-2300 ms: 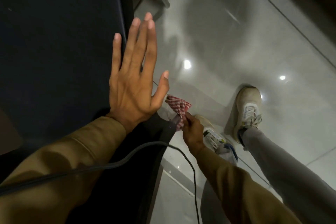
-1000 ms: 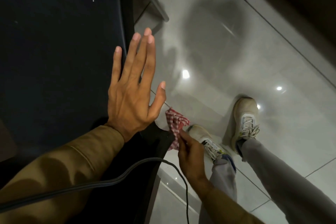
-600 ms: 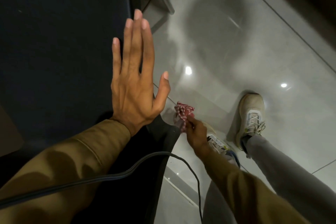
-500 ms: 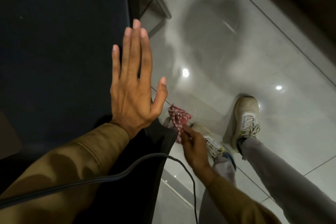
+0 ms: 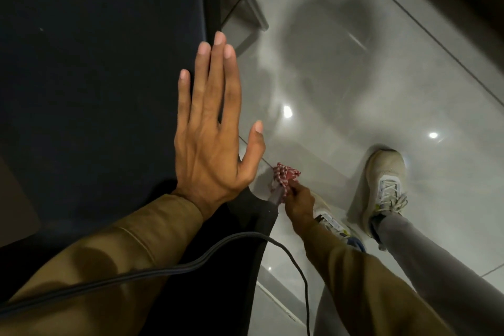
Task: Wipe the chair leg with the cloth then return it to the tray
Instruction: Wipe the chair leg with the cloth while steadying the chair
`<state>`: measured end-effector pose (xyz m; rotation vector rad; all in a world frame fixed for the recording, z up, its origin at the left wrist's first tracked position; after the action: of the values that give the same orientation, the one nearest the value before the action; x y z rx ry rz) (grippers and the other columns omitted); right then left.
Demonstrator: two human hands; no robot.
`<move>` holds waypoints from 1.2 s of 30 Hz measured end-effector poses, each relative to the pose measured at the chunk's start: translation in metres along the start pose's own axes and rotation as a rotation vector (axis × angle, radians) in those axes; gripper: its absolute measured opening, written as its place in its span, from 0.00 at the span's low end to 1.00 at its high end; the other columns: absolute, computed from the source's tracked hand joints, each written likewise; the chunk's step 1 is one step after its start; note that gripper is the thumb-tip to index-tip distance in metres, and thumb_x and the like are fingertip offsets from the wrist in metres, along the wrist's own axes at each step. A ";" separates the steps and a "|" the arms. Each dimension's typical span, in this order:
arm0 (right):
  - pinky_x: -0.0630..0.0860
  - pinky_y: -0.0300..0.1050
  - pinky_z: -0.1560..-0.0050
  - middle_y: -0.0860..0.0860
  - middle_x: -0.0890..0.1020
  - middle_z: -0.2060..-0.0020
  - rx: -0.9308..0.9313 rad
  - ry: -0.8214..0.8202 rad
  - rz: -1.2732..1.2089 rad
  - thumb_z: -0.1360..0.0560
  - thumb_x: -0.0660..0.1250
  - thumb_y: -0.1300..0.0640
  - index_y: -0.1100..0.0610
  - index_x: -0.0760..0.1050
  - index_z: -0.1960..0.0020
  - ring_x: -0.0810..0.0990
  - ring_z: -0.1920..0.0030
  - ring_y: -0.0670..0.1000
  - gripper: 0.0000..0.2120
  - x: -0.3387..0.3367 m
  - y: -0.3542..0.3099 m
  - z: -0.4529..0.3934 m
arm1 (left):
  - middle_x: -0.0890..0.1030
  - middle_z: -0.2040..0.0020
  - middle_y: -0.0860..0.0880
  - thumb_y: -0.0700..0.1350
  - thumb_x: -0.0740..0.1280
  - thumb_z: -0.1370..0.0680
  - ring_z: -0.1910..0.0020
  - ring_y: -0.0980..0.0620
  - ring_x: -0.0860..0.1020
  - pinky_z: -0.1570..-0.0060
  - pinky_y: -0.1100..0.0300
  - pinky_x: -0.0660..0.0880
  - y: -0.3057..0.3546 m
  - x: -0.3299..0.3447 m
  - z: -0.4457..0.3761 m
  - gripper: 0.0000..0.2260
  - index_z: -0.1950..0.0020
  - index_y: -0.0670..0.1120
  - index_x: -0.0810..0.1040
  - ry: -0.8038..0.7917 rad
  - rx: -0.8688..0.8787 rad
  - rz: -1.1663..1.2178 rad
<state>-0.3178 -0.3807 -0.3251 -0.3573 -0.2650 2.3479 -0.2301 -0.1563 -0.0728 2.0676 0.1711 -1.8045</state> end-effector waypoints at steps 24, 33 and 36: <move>0.74 0.59 0.25 0.62 0.80 0.32 0.147 -0.016 -0.234 0.14 0.61 0.59 0.63 0.76 0.29 0.78 0.31 0.62 0.16 0.002 -0.009 0.029 | 0.57 0.11 0.38 0.54 0.59 0.17 0.10 0.39 0.54 0.10 0.42 0.48 0.002 -0.007 -0.002 0.38 0.12 0.37 0.54 -0.044 -0.007 0.010; 0.81 0.60 0.34 0.58 0.88 0.41 -0.176 -0.040 -0.344 0.16 0.64 0.65 0.63 0.84 0.36 0.86 0.37 0.58 0.13 -0.025 -0.039 0.123 | 0.58 0.11 0.39 0.54 0.56 0.16 0.10 0.39 0.54 0.10 0.41 0.49 0.005 -0.008 -0.002 0.35 0.12 0.37 0.55 -0.063 -0.016 -0.001; 0.80 0.65 0.32 0.63 0.87 0.41 -0.098 0.009 -0.295 0.17 0.64 0.66 0.67 0.82 0.36 0.85 0.38 0.62 0.13 -0.019 -0.021 0.088 | 0.58 0.11 0.38 0.54 0.56 0.16 0.11 0.39 0.54 0.10 0.42 0.48 0.004 -0.006 -0.002 0.35 0.13 0.37 0.56 -0.058 -0.012 -0.010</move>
<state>-0.3203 -0.3865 -0.2327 -0.3503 -0.4011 2.0482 -0.2280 -0.1587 -0.0664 2.0067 0.1754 -1.8627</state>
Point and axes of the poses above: each hand's wrist, its own z-axis away from the middle knuckle, its own x-axis out of the palm, y = z × x, the point moved 8 cm from there along -z, towards the middle knuckle
